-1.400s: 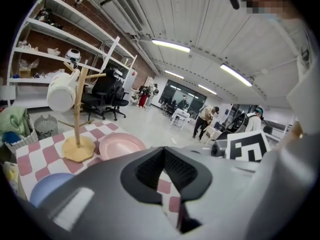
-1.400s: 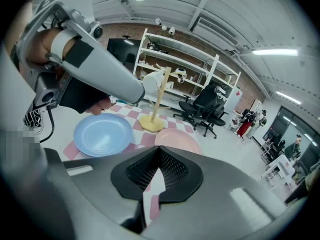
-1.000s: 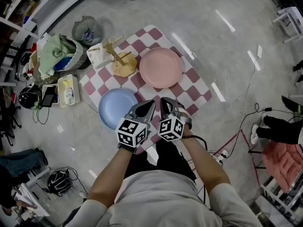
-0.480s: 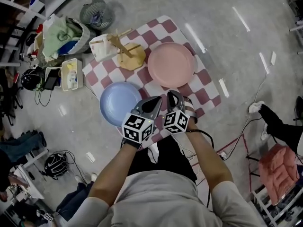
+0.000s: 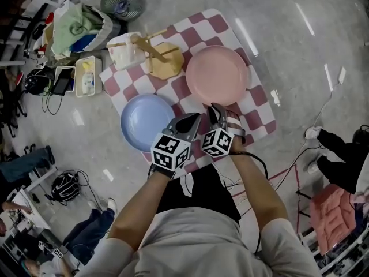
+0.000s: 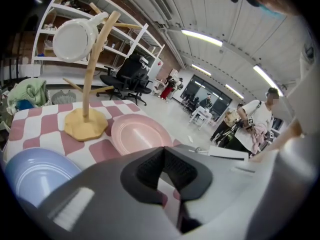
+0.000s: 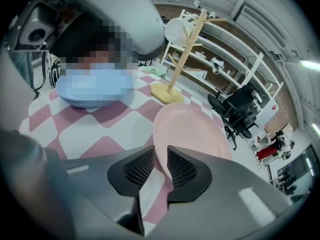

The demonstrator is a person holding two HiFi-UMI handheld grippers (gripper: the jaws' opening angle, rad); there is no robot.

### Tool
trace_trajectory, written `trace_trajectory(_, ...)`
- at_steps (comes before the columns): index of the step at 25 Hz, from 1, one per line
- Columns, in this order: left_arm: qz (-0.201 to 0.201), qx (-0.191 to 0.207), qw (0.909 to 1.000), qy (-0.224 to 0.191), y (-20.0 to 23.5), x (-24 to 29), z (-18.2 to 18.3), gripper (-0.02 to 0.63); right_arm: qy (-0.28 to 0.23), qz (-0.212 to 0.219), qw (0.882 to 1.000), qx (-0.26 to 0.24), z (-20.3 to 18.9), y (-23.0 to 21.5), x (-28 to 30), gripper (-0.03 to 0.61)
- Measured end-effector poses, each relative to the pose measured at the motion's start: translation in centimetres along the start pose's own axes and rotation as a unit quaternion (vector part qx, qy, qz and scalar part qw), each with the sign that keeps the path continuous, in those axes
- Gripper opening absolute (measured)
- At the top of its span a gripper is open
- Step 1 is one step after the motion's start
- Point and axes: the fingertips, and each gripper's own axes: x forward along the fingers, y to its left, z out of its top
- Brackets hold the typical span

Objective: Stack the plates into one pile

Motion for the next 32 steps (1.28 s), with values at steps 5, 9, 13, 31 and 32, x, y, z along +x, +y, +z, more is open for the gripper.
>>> trace_trajectory(5, 0.007, -0.007, 0.9999, 0.001, 1.0, 0.2, -0.2, 0.006, 0.017, 0.008, 0.999, -0.042, -0.9, 0.8, 1.7, 0.064)
trace_trajectory(9, 0.013, -0.012, 0.9998, 0.001, 1.5, -0.2, -0.2, 0.006, 0.031, 0.001, 0.997, -0.075, -1.3, 0.5, 2.6, 0.064)
trace_trajectory(13, 0.017, -0.015, 0.9997, -0.001, 1.7, -0.5, -0.3, 0.006, 0.039, -0.006, 0.992, -0.119, -1.5, 0.4, 3.1, 0.061)
trace_trajectory(31, 0.004, 0.009, 0.9998, -0.014, 1.0, -2.6, 0.3, 0.006, 0.034, -0.052, 0.986, -0.153, 0.3, -1.7, 0.4, 0.025)
trace_trajectory(32, 0.0, 0.014, 0.9998, -0.016, 0.9, -2.9, 0.4, 0.006, 0.034, -0.055, 0.986, -0.151, 0.5, -1.6, -0.1, 0.025)
